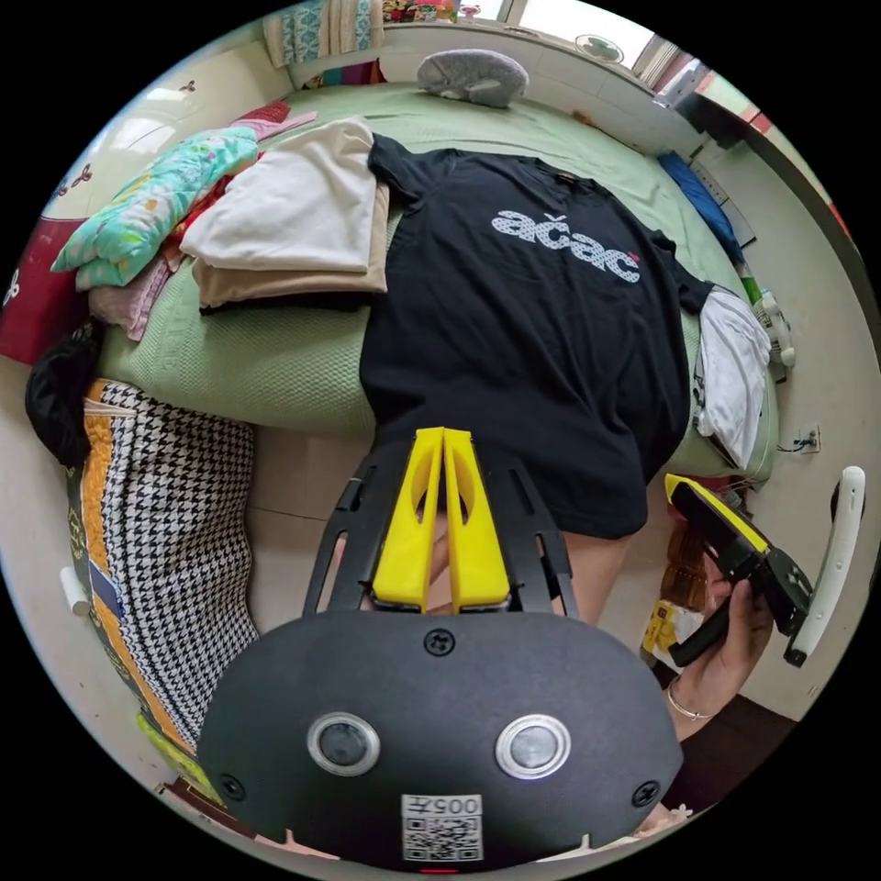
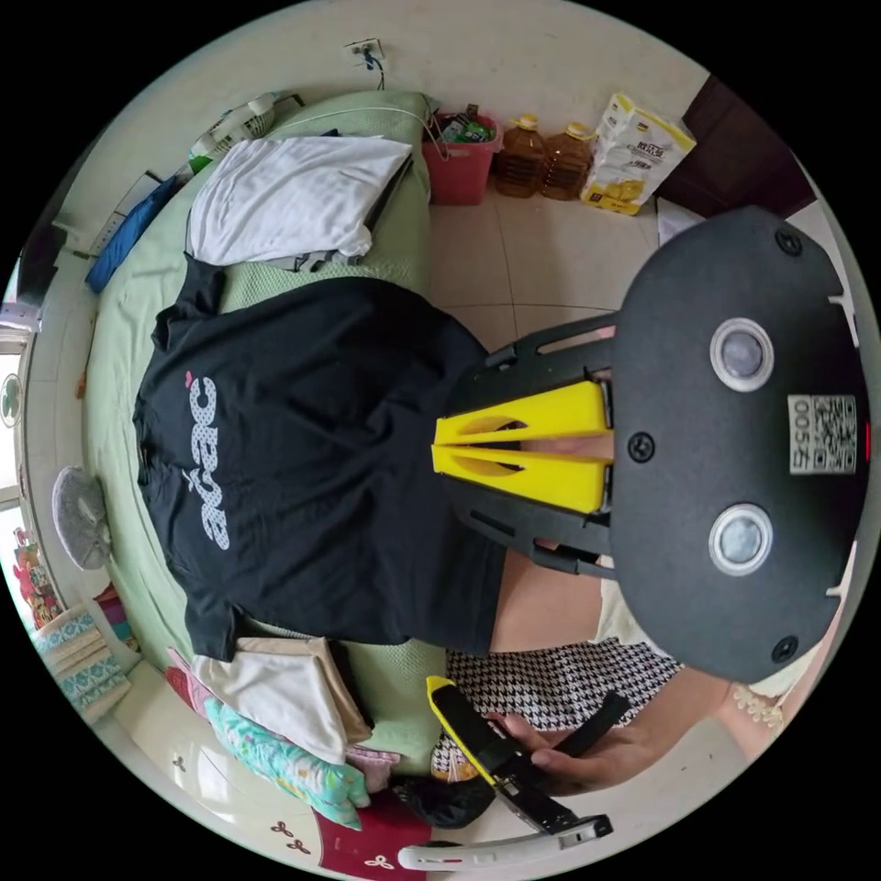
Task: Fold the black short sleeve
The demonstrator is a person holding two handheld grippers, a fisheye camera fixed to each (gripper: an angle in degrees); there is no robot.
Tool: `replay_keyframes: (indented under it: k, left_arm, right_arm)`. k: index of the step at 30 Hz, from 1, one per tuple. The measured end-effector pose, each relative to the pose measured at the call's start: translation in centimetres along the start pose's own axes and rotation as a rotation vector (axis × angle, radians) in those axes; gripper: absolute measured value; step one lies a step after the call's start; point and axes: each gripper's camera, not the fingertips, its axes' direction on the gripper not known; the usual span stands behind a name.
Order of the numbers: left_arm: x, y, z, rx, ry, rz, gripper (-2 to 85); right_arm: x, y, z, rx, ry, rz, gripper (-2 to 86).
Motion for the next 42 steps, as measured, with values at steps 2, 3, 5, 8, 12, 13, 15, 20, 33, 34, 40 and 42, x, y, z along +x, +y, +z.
replay_keyframes:
  k: [2, 3, 5, 8, 12, 13, 15, 20, 33, 34, 40, 42]
  left_arm:
    - [0.5, -0.3, 0.6, -0.038, -0.003, 0.025, -0.2]
    - [0.6, -0.4, 0.7, -0.041, -0.007, 0.025, -0.2]
    - [1.2, -0.6, 0.7, -0.02, -0.024, 0.042, -0.1]
    - [2.2, -0.9, 0.7, 0.015, -0.029, 0.072, -0.1]
    - [3.6, -1.8, 1.4, 0.004, -0.048, 0.104, -0.1]
    - [4.0, -2.2, 1.7, 0.0, -0.055, 0.113, -0.1]
    - [4.6, -3.0, 2.3, 0.001, -0.057, 0.125, -0.1]
    - [6.4, -6.9, 3.6, 0.015, -0.056, 0.133, -0.2]
    - [10.2, -16.7, 9.7, 0.052, -0.002, 0.156, -0.2]
    - [10.4, -17.0, 10.1, 0.061, -0.028, 0.156, -0.2]
    - [11.5, -16.5, 10.4, 0.054, -0.038, 0.192, -0.2]
    - [11.8, -16.3, 10.5, 0.065, -0.071, 0.205, -0.2]
  right_arm:
    - [-0.6, 0.0, 0.0, 0.024, 0.055, 0.015, -1.4]
    - [-0.7, -0.1, 0.1, 0.03, 0.073, 0.021, -1.5]
    - [-1.3, -0.3, 0.4, 0.031, 0.116, 0.024, -1.5]
    - [-1.9, -0.7, 1.1, 0.007, 0.071, 0.023, -1.4]
    - [-3.0, -1.2, 1.9, 0.001, 0.039, 0.026, -1.3]
    - [-3.4, -1.5, 2.2, 0.004, 0.052, 0.026, -1.4]
    - [-4.2, -2.1, 2.5, 0.002, 0.068, 0.016, -1.4]
    - [-6.5, -5.6, 3.4, 0.025, 0.106, -0.01, -1.4]
    - [-10.4, -14.5, 7.3, 0.104, 0.223, 0.015, -1.4]
    - [-10.6, -14.7, 7.9, 0.095, 0.229, 0.023, -1.4]
    - [-11.9, -14.1, 9.4, 0.101, 0.259, 0.022, -1.4]
    - [-12.1, -13.8, 9.4, 0.101, 0.246, 0.023, -1.4]
